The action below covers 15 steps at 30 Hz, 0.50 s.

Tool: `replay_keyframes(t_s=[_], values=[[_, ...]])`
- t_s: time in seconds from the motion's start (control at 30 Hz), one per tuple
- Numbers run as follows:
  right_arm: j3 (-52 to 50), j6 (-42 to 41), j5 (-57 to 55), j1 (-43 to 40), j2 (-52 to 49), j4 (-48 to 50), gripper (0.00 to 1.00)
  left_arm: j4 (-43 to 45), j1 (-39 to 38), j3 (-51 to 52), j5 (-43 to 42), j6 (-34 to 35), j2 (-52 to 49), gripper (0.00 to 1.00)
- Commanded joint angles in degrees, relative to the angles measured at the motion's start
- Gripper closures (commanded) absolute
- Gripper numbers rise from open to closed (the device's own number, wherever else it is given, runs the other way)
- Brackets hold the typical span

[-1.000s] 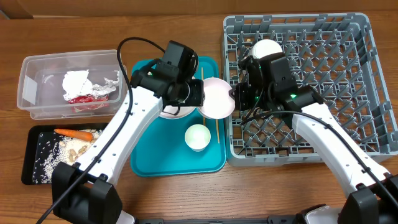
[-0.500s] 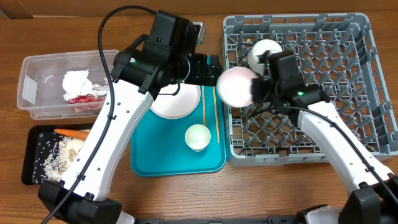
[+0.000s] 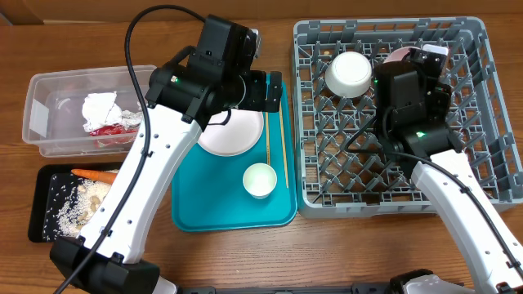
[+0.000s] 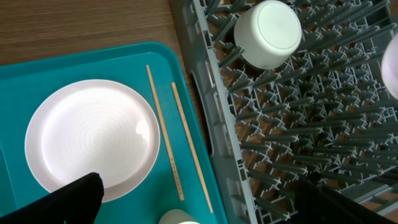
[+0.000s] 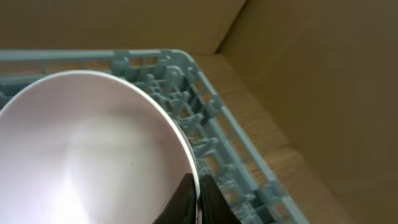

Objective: Sort waste into correct bins and load items into the dishwasher
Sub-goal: 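Carry the bowl right into the rack with the right gripper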

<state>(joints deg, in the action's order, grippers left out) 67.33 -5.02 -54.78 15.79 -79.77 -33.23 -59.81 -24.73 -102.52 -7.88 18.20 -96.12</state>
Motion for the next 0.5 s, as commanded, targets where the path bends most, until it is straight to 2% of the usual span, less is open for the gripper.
replay_keyframes(t_s=[0.0,0.17,0.47], values=[[1.4,19.3,-5.7,0.3,-0.6,-0.5,0.96,0.0,0.0,-1.2,1.2,-0.7,0.6,0.0],[1.4,29.7,-9.7,3.4,-2.3,0.0,0.96,0.0,0.0,-1.2,1.2,-0.7,0.6,0.0],[1.3,39.1,-11.6,4.8,-7.0,-0.8,0.96,0.0,0.0,-1.2,1.2,-0.7,0.6,0.0]])
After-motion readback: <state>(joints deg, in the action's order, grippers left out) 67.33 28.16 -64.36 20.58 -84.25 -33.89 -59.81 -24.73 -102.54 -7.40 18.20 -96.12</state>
